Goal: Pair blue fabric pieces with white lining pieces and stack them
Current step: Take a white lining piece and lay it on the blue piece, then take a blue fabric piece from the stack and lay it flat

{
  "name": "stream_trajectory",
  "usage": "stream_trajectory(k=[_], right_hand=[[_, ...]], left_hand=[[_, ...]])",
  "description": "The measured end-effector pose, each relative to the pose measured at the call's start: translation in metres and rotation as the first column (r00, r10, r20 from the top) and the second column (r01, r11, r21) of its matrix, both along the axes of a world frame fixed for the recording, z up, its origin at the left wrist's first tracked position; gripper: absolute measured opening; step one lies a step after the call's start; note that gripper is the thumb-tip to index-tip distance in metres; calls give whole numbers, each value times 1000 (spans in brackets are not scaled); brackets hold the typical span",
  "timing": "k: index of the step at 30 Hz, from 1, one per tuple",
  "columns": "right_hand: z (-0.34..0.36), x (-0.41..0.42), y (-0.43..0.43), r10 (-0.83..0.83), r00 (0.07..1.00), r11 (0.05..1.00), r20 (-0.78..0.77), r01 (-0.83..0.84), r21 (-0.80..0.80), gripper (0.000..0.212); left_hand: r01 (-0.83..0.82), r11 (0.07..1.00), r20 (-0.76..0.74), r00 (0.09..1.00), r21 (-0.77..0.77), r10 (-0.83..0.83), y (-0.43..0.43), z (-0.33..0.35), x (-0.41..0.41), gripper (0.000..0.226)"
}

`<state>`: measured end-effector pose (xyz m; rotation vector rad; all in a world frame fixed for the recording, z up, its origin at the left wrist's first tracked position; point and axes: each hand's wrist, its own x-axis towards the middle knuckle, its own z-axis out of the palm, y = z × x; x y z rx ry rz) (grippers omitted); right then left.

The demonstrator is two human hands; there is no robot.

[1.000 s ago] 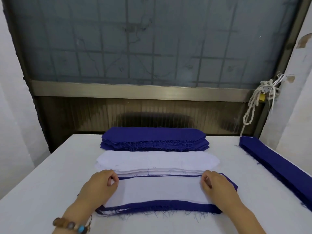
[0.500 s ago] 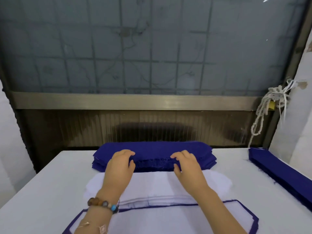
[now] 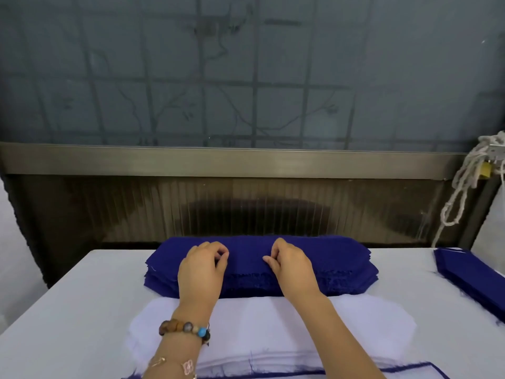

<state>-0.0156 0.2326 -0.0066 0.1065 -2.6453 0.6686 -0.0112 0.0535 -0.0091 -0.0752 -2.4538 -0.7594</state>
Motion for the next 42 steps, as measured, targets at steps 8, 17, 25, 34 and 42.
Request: stream_trajectory(k=[8,17,25,34,42], right_hand=[[-3,-9,7,32,998,999,60,-30,-22,49],[1,-8,5,25,988,998,153,-33,52,57],[-5,-9,2,-11,995,998,95,5,60,51],[-4,-12,5,5,995,999,99,-11,51,50],[0,-12,4,-27,991,996,133,15,91,64]], left_hand=[[-164,977,61,983,-132,173,-5,-14,-5,48],[-292,951,357,882,-97,307,-25,-9,-10,110],[-286,951,303,902,-118,309,-40,-4,-9,78],[-297,948,148,949,115,279,-56,-4,-7,39],[-361,893,208,927,270,312,-73,-8,-14,55]])
